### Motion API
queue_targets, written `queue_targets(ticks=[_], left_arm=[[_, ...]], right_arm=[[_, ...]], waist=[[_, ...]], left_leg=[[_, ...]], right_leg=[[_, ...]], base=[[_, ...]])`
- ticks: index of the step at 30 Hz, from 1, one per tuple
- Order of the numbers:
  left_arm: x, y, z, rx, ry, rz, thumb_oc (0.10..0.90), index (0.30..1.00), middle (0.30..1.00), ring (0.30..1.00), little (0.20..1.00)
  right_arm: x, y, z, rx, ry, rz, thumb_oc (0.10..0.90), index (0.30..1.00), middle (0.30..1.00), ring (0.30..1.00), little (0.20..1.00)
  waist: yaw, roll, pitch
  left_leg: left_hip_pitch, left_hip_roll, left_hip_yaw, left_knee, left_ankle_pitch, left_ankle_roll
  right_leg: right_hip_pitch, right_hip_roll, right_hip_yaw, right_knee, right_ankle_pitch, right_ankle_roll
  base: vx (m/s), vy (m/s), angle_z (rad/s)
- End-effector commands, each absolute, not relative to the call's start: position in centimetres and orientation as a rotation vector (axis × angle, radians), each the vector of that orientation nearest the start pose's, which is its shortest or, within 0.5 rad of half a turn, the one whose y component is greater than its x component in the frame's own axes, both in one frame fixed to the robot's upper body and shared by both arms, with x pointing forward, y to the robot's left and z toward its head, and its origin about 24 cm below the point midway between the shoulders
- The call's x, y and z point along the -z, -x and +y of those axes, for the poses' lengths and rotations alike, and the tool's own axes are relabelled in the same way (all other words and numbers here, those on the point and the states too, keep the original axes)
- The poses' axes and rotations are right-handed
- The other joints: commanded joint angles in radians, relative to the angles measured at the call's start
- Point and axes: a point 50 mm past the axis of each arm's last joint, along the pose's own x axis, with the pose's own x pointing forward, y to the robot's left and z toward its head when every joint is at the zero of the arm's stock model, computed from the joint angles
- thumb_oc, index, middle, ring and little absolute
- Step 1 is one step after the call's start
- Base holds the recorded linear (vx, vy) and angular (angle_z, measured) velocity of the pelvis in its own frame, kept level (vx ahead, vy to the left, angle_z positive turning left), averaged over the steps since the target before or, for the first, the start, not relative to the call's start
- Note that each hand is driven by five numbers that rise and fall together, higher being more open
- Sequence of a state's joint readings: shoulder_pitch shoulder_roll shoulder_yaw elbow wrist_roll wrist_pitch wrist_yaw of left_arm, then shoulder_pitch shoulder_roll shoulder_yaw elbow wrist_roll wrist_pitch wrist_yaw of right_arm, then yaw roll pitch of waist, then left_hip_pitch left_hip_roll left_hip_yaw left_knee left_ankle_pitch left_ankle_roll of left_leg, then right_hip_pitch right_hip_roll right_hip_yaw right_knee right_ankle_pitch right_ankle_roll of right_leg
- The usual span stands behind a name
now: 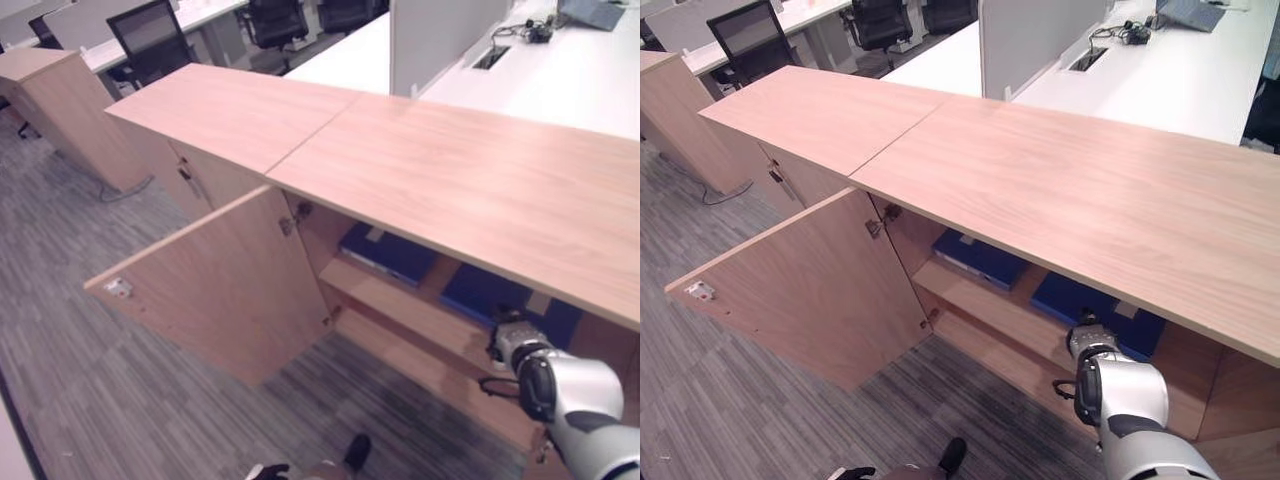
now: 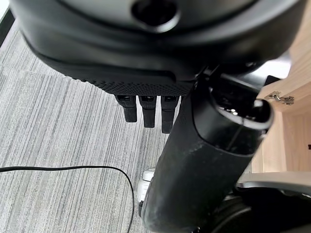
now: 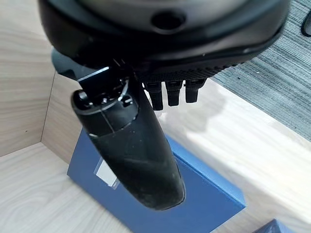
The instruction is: Put the empty folder in the office cabinet
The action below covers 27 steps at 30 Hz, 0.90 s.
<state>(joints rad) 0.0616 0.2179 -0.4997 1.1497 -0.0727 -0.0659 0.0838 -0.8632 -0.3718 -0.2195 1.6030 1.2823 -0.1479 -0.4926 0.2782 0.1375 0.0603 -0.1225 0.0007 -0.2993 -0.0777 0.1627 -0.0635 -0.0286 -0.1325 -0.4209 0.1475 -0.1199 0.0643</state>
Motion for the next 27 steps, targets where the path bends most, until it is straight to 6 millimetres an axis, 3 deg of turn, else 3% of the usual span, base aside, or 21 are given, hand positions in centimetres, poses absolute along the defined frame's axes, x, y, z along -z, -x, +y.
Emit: queue_targets(ticks=[1,11,15,16,17,18,20,21,22,23,24,27], left_arm=[[16.5,-10.0,18.4,0.173,-0.426,1.104,0.8,0.9,0.9,0.9,0.9],[16.5,-10.1,18.7,0.151,-0.422,1.113,0.8,0.9,0.9,0.9,0.9],[16.3,-10.8,18.7,0.112,-0.391,1.105,0.8,0.9,0.9,0.9,0.9],[16.3,-11.0,18.7,0.099,-0.381,1.103,0.8,0.9,0.9,0.9,0.9],[16.3,-11.2,18.3,0.071,-0.351,1.104,0.8,0.9,0.9,0.9,0.9],[16.4,-11.0,18.3,0.067,-0.349,1.109,0.8,0.9,0.9,0.9,0.9],[16.4,-10.8,17.9,0.006,-0.283,1.125,0.8,0.9,0.9,0.9,0.9],[16.5,-10.7,17.9,0.006,-0.283,1.127,0.8,0.9,0.9,0.9,0.9],[16.3,-11.2,17.8,-0.012,-0.257,1.112,0.8,0.9,0.9,0.9,0.9],[16.4,-10.9,17.8,-0.012,-0.255,1.118,0.8,0.9,0.9,0.9,0.9],[16.2,-11.5,17.9,-0.018,-0.248,1.098,0.8,0.9,0.9,0.9,0.9],[15.9,-12.0,18.0,-0.014,-0.235,1.064,0.8,0.9,0.9,0.9,0.9]], right_arm=[[-0.7,-31.9,-29.3,1.152,-1.014,0.412,0.8,0.9,0.9,0.9,0.9],[0.0,-31.6,-29.1,1.114,-1.013,0.37,0.8,0.9,0.9,0.9,0.9],[1.6,-31.8,-25.9,0.991,-1.016,0.361,0.8,0.9,0.9,0.9,0.9],[2.0,-31.8,-24.6,0.945,-1.017,0.36,0.8,0.9,0.9,0.9,0.9],[3.0,-31.4,-20.9,0.797,-0.997,0.349,0.8,0.9,0.9,0.9,0.9],[3.1,-31.2,-20.7,0.797,-0.994,0.355,0.8,0.9,0.9,0.9,0.9],[3.3,-28.4,-16.8,0.557,-0.962,0.29,0.8,0.9,0.9,0.9,0.9],[3.3,-28.3,-16.8,0.558,-0.961,0.292,0.8,0.9,0.9,0.9,0.9],[2.7,-26.2,-16.4,0.409,-0.889,0.248,0.8,0.9,0.9,0.9,0.9],[2.8,-26.0,-16.3,0.41,-0.885,0.255,0.8,0.9,0.9,0.9,0.9],[2.7,-24.2,-15.9,0.28,-0.805,0.261,0.8,0.9,0.9,0.9,0.9],[2.8,-22.4,-15.9,0.164,-0.714,0.293,0.8,0.9,0.9,0.9,0.9]], waist=[[0.032,-0.043,-0.009],[0.009,-0.045,-0.005],[-0.019,-0.056,0.006],[-0.029,-0.06,0.007],[-0.059,-0.072,0.014],[-0.062,-0.073,0.01],[-0.123,-0.088,0.005],[-0.124,-0.087,0.003],[-0.158,-0.099,0.0],[-0.161,-0.097,-0.005],[-0.185,-0.104,-0.011],[-0.205,-0.109,-0.015]], left_leg=[[0.098,-0.003,0.03,-0.009,-0.154,-0.043],[0.105,-0.005,0.034,-0.009,-0.162,-0.035],[0.108,-0.001,0.047,-0.008,-0.164,-0.033],[0.11,0.001,0.052,-0.008,-0.165,-0.033],[0.115,0.004,0.069,-0.007,-0.165,-0.031],[0.116,0.005,0.07,-0.007,-0.165,-0.031],[0.126,0.013,0.095,-0.01,-0.162,-0.032],[0.126,0.013,0.094,-0.01,-0.163,-0.032],[0.13,0.015,0.106,-0.01,-0.161,-0.034],[0.13,0.015,0.105,-0.01,-0.162,-0.034],[0.136,0.017,0.119,-0.01,-0.164,-0.035],[0.14,0.019,0.133,-0.01,-0.166,-0.035]], right_leg=[[0.079,-0.004,0.015,-0.068,-0.012,0.04],[0.074,-0.011,0.022,-0.051,-0.011,0.039],[0.07,-0.011,0.039,-0.044,-0.007,0.04],[0.07,-0.011,0.045,-0.045,-0.004,0.04],[0.067,-0.01,0.06,-0.047,0.004,0.04],[0.068,-0.01,0.061,-0.047,0.004,0.04],[0.067,-0.007,0.082,-0.054,0.018,0.041],[0.067,-0.007,0.082,-0.054,0.018,0.041],[0.071,-0.006,0.088,-0.067,0.03,0.043],[0.073,-0.006,0.087,-0.069,0.031,0.043],[0.075,-0.007,0.093,-0.08,0.043,0.046],[0.075,-0.009,0.103,-0.094,0.055,0.051]], base=[[0.01,0.013,-0.05],[0.0,0.006,-0.01],[-0.02,0.015,-0.03],[-0.02,0.022,-0.13],[-0.01,0.017,-0.17],[-0.01,0.028,-0.23],[-0.01,0.043,-0.37],[-0.02,0.061,-0.36],[-0.01,0.032,-0.28],[-0.02,0.058,-0.16],[-0.01,0.027,-0.15],[-0.03,0.038,-0.24]])
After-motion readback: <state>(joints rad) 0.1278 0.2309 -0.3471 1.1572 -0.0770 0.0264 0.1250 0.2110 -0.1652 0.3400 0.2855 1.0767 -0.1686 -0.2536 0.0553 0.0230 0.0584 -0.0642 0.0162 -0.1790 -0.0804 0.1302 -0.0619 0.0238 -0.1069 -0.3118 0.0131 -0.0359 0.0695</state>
